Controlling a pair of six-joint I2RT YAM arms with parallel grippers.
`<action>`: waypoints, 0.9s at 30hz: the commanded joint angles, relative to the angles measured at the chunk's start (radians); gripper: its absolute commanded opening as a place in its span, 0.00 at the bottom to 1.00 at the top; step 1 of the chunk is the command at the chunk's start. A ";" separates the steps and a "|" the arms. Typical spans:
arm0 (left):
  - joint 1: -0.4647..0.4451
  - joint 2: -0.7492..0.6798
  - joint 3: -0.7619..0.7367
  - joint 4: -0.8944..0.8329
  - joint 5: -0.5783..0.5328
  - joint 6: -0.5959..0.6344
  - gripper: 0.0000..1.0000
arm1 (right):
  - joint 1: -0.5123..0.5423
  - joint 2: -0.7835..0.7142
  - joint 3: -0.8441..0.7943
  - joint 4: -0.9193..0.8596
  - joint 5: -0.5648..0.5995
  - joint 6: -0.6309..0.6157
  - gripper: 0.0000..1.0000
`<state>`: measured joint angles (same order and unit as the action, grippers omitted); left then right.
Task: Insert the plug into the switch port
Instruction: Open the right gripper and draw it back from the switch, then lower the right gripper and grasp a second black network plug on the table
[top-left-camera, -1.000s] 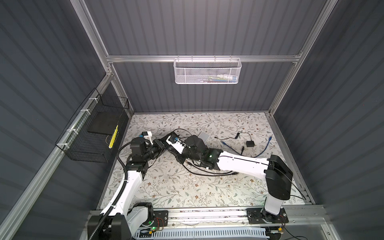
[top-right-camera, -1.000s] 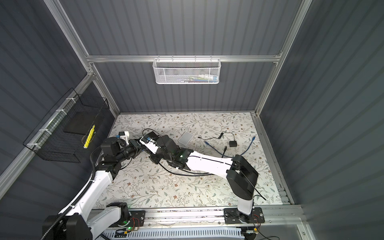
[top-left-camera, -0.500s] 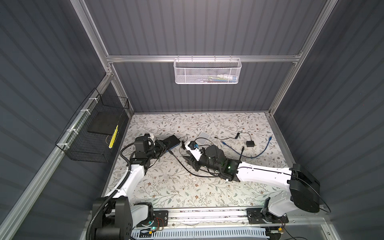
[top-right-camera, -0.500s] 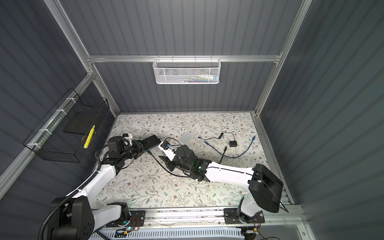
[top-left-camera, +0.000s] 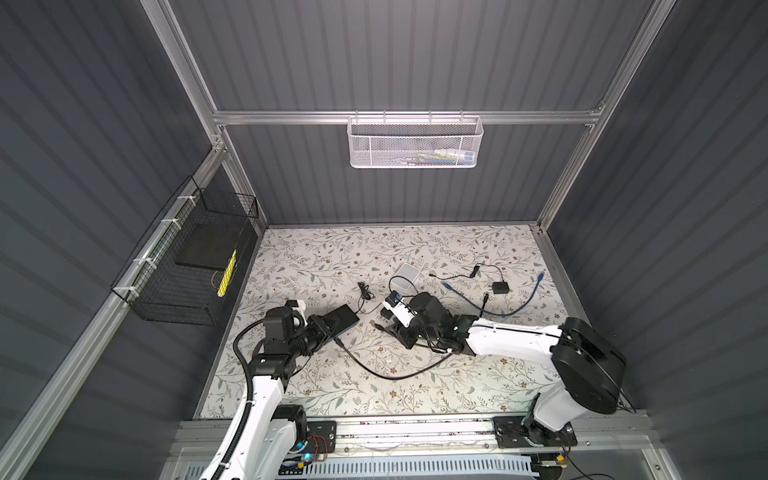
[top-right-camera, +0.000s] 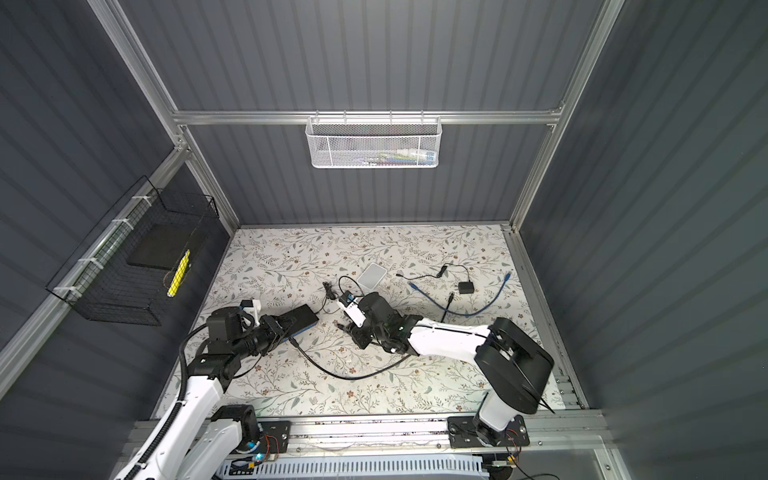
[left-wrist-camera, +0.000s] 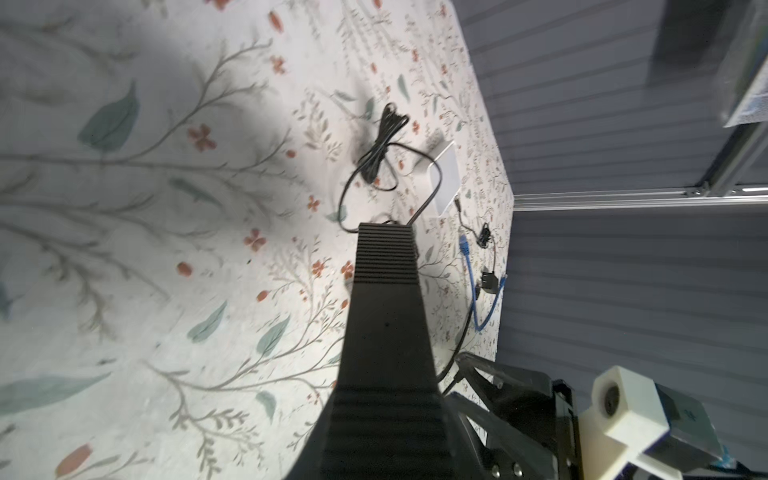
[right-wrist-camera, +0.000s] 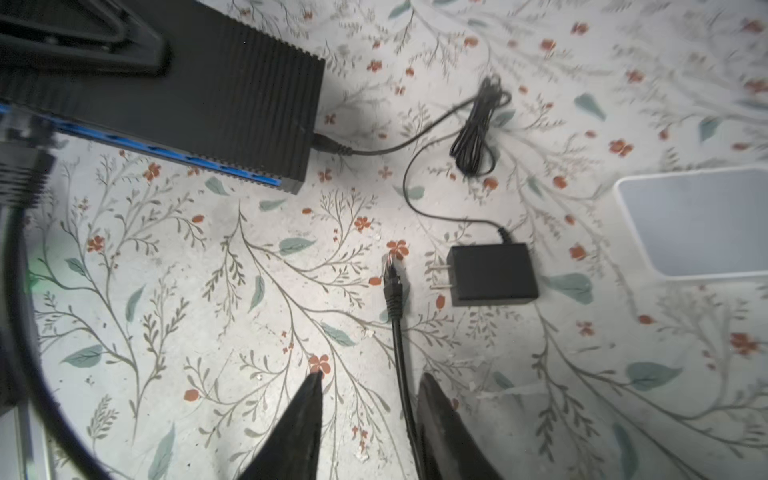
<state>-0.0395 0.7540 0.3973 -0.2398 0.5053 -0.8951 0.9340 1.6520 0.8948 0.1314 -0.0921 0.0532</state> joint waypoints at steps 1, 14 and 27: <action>0.003 -0.036 -0.018 0.005 -0.002 -0.022 0.00 | 0.002 0.071 0.053 -0.024 -0.037 0.003 0.40; 0.003 -0.050 -0.015 0.039 0.001 -0.027 0.00 | 0.002 0.219 0.139 -0.028 -0.013 -0.023 0.47; 0.003 -0.029 0.009 0.089 0.028 0.024 0.00 | -0.033 0.341 0.263 -0.089 -0.066 0.002 0.47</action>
<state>-0.0395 0.7185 0.3710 -0.1860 0.5018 -0.9108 0.9169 1.9732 1.1252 0.0711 -0.1345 0.0448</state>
